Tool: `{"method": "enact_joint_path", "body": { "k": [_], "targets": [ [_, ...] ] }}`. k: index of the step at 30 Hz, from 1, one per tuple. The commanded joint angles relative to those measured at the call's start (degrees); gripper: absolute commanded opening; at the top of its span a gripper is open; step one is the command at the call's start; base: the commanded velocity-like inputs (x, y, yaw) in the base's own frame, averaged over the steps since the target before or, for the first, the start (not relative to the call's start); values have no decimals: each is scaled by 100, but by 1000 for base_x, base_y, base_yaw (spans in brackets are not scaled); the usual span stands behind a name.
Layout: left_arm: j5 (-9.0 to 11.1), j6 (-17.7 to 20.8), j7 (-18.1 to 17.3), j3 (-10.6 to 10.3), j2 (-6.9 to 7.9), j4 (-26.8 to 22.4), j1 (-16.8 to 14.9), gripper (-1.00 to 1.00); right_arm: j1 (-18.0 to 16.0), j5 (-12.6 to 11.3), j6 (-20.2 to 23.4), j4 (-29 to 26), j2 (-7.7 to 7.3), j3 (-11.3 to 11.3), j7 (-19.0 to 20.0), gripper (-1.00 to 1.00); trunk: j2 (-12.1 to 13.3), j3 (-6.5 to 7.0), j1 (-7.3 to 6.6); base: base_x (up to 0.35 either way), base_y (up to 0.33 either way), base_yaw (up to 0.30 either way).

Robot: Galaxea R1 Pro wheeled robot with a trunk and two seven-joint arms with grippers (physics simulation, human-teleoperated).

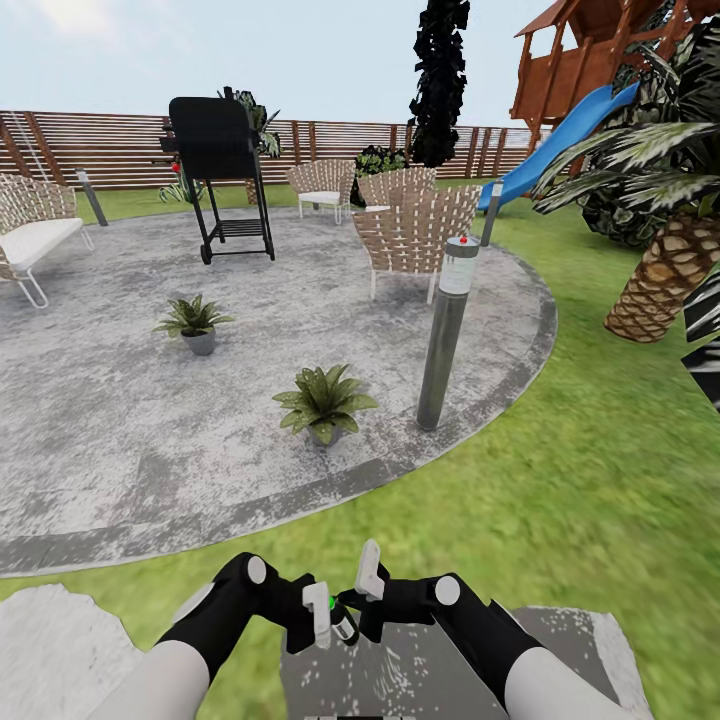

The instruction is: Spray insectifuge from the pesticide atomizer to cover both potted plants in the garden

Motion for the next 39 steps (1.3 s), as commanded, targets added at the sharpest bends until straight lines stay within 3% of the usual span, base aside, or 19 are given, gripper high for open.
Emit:
{"method": "enact_joint_path", "body": {
  "k": [1, 14, 20, 26, 32, 33, 37, 39],
  "targets": [
    [-40, -36, -11, 4, -2, -7, -2, -100, -2, 61, -34, -3, 1, -5, -3, -100, -2, -5, -1, 0, 0, 0],
    [-31, -29, -8, 6, -72, -7, -10, -100, -2, 59, -34, -3, 1, -5, -3, -100, -2, -5, -1, 0, 0, 0],
    [-49, -44, -3, 33, 29, 55, -9, -100, -2, 65, -34, 2, 1, -5, -3, -100, -2, -5, -1, 0, 0, 0],
    [-55, -43, 14, 49, 616, 80, 13, -100, -2, 67, -34, 5, 1, -5, -3, -100, -2, -5, -1, 0, 0, 0],
    [-32, -43, 62, 61, 1424, 234, 137, -100, -2, 75, -33, 27, -14, 3, -10, -100, -2, -5, -1, 0, 0, 0],
    [-32, -43, 74, 64, 1534, 274, 175, -100, -2, 75, -33, 32, -33, 2, -11, 100, -2, -5, -1, 0, 0, 0],
    [-31, -27, 156, 73, 1822, 518, 222, -100, -2, 76, -34, 59, -91, -10, -36, 100, -2, -5, -1, 0, 0, 0],
    [-29, 15, 645, 91, 1852, 777, 225, -100, -2, 72, -40, 170, -238, -19, -270, 100, -2, -5, -1, 0, 0, 0]
  ]
}}
